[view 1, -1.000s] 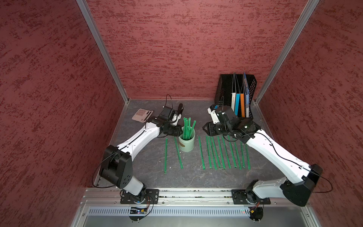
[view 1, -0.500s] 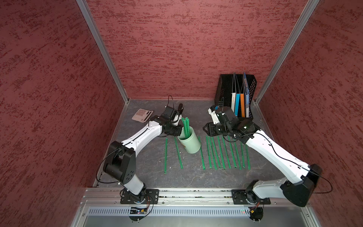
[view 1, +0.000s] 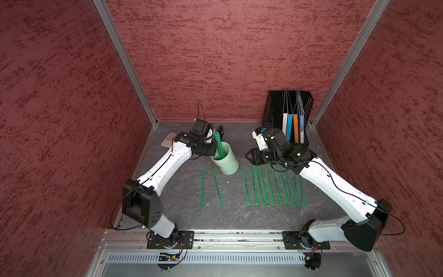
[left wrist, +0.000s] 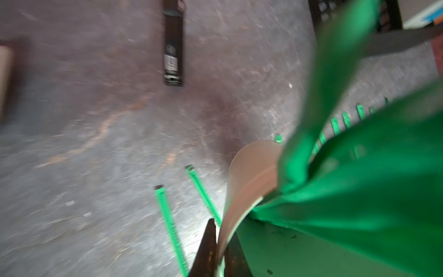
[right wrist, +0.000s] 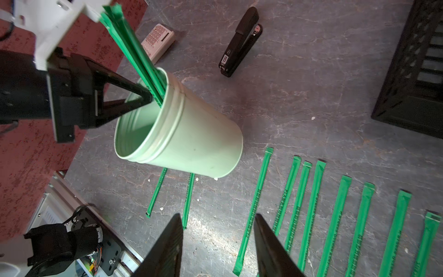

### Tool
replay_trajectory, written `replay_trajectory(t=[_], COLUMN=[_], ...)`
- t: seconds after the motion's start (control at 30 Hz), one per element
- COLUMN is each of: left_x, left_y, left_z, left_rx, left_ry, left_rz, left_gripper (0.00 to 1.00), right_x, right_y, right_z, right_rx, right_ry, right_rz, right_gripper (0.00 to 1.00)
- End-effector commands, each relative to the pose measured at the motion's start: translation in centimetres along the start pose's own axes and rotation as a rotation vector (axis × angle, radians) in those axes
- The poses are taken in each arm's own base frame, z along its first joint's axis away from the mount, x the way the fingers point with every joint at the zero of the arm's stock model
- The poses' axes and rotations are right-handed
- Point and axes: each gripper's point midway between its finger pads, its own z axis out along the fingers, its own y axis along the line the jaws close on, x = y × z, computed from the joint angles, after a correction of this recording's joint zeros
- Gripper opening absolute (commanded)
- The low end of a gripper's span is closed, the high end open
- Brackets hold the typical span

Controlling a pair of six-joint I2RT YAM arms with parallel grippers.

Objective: Take the straws out of the storage container
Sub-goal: Place the container at the center of the board.

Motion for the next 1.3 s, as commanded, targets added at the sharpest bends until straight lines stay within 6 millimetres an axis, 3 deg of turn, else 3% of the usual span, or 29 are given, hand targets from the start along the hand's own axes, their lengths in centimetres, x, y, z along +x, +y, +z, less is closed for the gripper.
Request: replay_trajectory(t=[0.0, 0.3, 0.6, 0.8, 1.07, 1.27], left_x=[-0.2, 3.0, 6.9, 8.4, 9.4, 9.8], left_y=[3.9, 11.6, 15.7, 16.9, 17.2, 17.2], left_z=[-3.7, -6.2, -4.0, -2.2, -0.9, -0.7], left_rx=[-0.171, -0.431, -0.497, -0.492, -0.447, -0.442], left_ry=[-0.020, 0.055, 0.128, 0.148, 0.153, 0.158], left_rz=[-0.023, -0.165, -0.277, -0.325, -0.363, -0.374], left_gripper=[0.09, 0.08, 0.07, 0.07, 0.12, 0.35], right_x=[-2.2, -3.2, -4.2, -4.4, -3.9, -4.0], right_y=[1.8, 3.7, 5.4, 6.1, 8.2, 10.6], right_z=[0.2, 4.2, 6.6, 7.5, 9.3, 10.7], right_rx=[-0.078, -0.168, -0.255, -0.293, -0.353, -0.396], right_ry=[-0.038, 0.026, 0.054, 0.072, 0.118, 0.133], right_rz=[-0.028, -0.057, -0.041, -0.031, -0.052, -0.080], right_gripper=[0.45, 0.45, 0.46, 0.46, 0.47, 0.47])
